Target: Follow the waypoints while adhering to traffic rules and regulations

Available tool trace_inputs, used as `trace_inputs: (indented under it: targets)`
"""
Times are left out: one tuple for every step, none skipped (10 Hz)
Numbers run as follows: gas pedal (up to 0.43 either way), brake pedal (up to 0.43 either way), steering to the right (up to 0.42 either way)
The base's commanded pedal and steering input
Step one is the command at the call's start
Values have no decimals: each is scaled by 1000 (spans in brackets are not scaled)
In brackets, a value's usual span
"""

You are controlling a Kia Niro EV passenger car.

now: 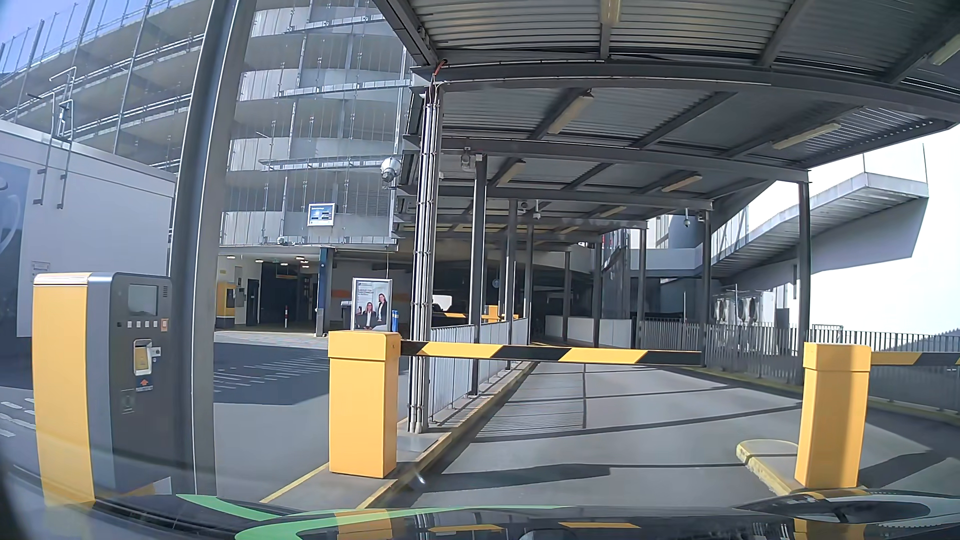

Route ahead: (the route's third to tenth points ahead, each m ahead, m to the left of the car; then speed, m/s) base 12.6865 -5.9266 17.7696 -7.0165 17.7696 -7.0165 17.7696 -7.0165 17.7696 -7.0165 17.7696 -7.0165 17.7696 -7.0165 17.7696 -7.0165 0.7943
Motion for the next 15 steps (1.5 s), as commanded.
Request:
trace_inputs:
  targets:
    - [0, 98, 210]
    - [0, 104, 212]
    - [0, 140, 212]
    - [0, 152, 212]
    - [0, 146, 212]
    - [0, 116, 212]
    - [0, 104, 210]
    - [0, 98, 199]
    - [0, 91, 187]
    - [0, 79, 170]
    - [0, 79, 157]
    - [0, 79, 144]
    - [0, 91, 130]
    - [0, 104, 111]
    - [0, 110, 94]
